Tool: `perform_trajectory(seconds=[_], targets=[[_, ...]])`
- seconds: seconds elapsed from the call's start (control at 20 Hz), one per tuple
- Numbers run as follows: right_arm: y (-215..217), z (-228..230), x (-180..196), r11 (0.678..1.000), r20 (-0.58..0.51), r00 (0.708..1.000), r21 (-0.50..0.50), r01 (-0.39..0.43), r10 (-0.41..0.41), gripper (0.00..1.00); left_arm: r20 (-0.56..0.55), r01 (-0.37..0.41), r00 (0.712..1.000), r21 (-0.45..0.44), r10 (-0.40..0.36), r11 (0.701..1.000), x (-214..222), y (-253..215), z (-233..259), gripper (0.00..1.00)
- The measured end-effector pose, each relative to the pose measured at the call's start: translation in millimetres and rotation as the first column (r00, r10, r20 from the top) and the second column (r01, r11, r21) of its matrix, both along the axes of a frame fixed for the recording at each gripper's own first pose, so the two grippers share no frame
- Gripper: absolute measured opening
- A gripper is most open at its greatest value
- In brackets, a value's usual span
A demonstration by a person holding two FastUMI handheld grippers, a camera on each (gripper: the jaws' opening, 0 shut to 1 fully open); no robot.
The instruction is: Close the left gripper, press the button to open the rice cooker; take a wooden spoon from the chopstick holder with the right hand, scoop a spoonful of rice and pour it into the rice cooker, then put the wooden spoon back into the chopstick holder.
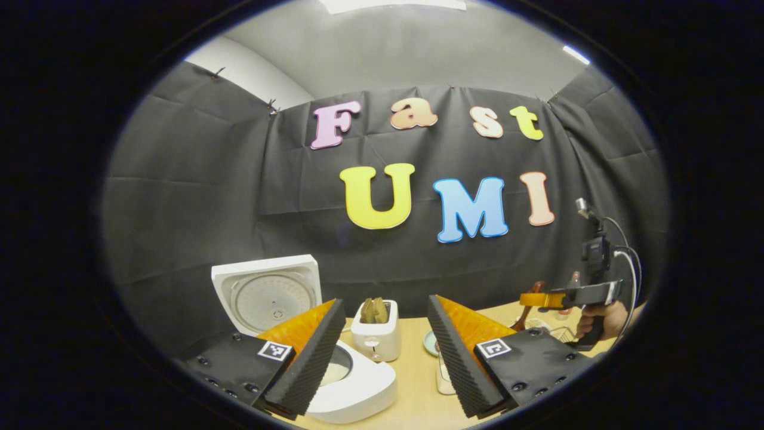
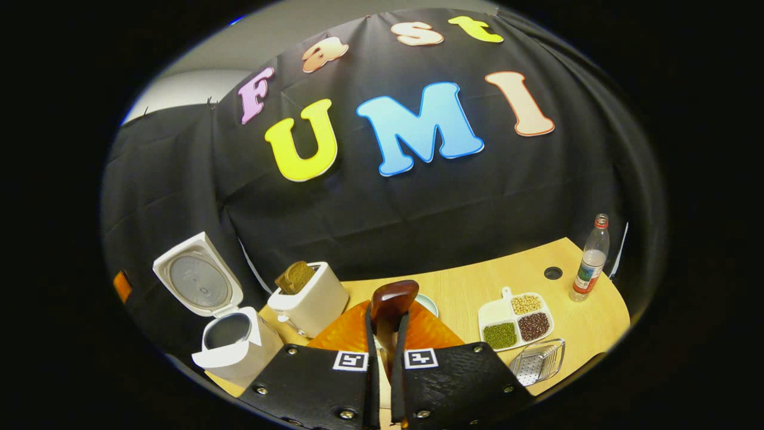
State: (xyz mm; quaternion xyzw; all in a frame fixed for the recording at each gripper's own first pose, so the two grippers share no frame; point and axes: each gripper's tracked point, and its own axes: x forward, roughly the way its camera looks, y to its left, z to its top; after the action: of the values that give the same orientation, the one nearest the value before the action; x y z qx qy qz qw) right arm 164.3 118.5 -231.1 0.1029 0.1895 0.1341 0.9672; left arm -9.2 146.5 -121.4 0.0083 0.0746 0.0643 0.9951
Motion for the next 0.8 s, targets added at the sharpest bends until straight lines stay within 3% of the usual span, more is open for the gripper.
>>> perform_trajectory(seconds=[0.15,0.25,0.5,0.65,0.8], targets=[[16,-37,8,0.999,-0.043,0.999,-0.053,-0.012,0.010,0.08,-0.020,-0.017,1.000,-0.016,0.017,1.000,-6,14,-10,0.94],[24,-58,14,0.997,-0.070,0.998,-0.076,-0.009,0.004,0.08,-0.037,-0.032,0.999,-0.006,0.032,0.999,-11,23,-17,0.99],[59,-99,17,0.995,-0.116,0.993,-0.095,-0.035,0.024,0.08,-0.060,-0.074,0.995,-0.009,0.074,0.997,-23,45,-28,0.94],[84,-102,8,0.996,-0.141,0.988,-0.048,-0.072,0.065,0.08,-0.079,-0.100,0.992,-0.021,0.098,0.995,-29,59,-37,0.94],[98,-107,3,0.995,-0.201,0.977,0.085,-0.054,0.070,0.08,-0.093,-0.110,0.990,-0.027,0.107,0.994,-33,66,-42,0.94]])
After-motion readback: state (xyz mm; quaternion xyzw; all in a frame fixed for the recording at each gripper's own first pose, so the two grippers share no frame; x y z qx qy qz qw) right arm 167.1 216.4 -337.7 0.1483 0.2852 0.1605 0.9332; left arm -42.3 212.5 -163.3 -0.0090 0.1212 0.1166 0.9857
